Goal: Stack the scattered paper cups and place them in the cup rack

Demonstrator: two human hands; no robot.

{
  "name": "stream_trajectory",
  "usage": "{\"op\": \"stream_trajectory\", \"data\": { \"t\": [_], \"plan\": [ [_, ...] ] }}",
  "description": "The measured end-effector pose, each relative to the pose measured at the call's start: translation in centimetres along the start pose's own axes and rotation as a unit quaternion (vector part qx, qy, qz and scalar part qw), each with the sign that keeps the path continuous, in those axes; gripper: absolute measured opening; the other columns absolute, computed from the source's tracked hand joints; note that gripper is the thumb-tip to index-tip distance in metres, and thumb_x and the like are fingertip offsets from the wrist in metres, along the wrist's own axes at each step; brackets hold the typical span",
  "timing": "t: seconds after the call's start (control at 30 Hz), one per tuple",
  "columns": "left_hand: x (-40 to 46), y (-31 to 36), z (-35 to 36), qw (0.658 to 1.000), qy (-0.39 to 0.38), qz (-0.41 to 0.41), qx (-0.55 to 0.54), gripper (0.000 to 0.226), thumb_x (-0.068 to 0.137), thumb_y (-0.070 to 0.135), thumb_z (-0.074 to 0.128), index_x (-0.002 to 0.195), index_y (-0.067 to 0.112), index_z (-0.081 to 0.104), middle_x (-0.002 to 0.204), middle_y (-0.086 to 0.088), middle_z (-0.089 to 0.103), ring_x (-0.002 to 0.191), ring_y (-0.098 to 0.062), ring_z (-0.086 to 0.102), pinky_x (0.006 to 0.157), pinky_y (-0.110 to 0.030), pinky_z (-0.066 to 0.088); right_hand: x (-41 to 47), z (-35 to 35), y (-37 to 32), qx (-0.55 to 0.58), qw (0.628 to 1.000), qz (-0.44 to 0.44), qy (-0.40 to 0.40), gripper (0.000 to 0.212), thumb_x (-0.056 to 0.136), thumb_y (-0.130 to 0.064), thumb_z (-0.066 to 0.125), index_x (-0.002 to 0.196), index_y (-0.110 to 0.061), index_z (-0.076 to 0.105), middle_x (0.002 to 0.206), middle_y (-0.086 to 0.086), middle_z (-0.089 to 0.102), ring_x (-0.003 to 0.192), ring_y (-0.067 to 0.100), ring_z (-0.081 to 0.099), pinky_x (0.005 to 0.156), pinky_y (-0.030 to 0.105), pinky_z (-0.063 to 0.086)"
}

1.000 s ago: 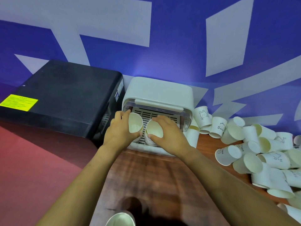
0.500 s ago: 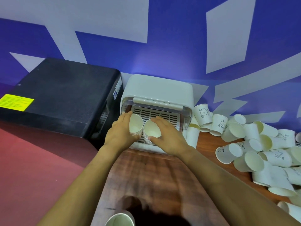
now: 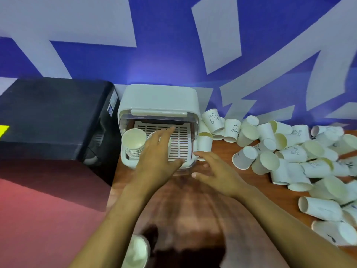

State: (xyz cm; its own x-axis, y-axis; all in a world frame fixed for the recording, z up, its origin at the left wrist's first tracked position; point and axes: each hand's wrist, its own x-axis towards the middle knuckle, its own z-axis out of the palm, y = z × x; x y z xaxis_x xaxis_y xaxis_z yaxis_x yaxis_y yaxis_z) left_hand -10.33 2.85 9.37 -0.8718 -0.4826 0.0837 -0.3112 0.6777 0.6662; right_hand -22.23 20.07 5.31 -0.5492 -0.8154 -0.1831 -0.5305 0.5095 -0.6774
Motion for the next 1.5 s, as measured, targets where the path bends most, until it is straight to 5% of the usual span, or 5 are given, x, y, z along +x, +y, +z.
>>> {"op": "stream_trajectory", "data": {
  "t": [0.37,0.73,1.13,1.27,1.5],
  "plan": [
    [-4.7,9.3,7.9,0.998,-0.048,0.047,0.013,0.077,0.076,0.033,0.075,0.142,0.028,0.035,0.141,0.006,0.039,0.13,-0.014,0.036,0.106,-0.024,0.028,-8.2,-5.7,7.9,0.026,0.998,0.026,0.042,0.051,0.087,-0.043,0.061,0.134,-0.04,0.042,0.129,-0.011,0.048,0.1,0.005,0.056,0.091,0.031,0.049],
    [-8.9,21.6,24.3,0.99,-0.143,0.005,-0.005,0.075,0.079,0.032,0.071,0.143,0.027,0.032,0.143,0.005,0.037,0.133,-0.015,0.034,0.111,-0.028,0.029,-20.0,-14.4,22.5,0.052,0.995,0.062,0.06,0.041,0.087,-0.031,0.063,0.126,-0.035,0.051,0.113,-0.014,0.057,0.093,0.003,0.058,0.081,0.021,0.048],
    [-8.8,26.4,29.8,0.981,-0.19,0.039,-0.003,0.066,0.08,0.03,0.068,0.139,0.026,0.04,0.138,0.003,0.044,0.129,-0.019,0.039,0.102,-0.023,0.031,-26.6,-17.3,27.3,0.09,0.982,0.131,0.104,0.033,0.088,-0.02,0.063,0.117,-0.033,0.056,0.103,-0.013,0.06,0.089,0.004,0.06,0.079,0.02,0.047],
    [-7.9,27.1,31.1,0.979,-0.204,0.027,-0.009,0.065,0.081,0.031,0.068,0.139,0.029,0.038,0.137,0.005,0.042,0.128,-0.017,0.039,0.099,-0.022,0.031,-28.4,-18.5,30.3,0.048,0.98,0.156,0.11,0.032,0.085,-0.016,0.063,0.111,-0.033,0.059,0.099,-0.014,0.062,0.087,0.003,0.058,0.076,0.021,0.047],
    [-5.2,29.8,33.5,0.977,-0.209,0.019,0.038,0.072,0.081,0.032,0.066,0.143,0.024,0.032,0.144,-0.001,0.036,0.13,-0.024,0.038,0.105,-0.034,0.035,-28.7,-21.1,36.3,-0.192,0.967,0.169,0.018,0.055,0.08,-0.015,0.06,0.133,-0.025,0.048,0.132,-0.003,0.051,0.112,0.021,0.049,0.087,0.031,0.042]
  ]
}}
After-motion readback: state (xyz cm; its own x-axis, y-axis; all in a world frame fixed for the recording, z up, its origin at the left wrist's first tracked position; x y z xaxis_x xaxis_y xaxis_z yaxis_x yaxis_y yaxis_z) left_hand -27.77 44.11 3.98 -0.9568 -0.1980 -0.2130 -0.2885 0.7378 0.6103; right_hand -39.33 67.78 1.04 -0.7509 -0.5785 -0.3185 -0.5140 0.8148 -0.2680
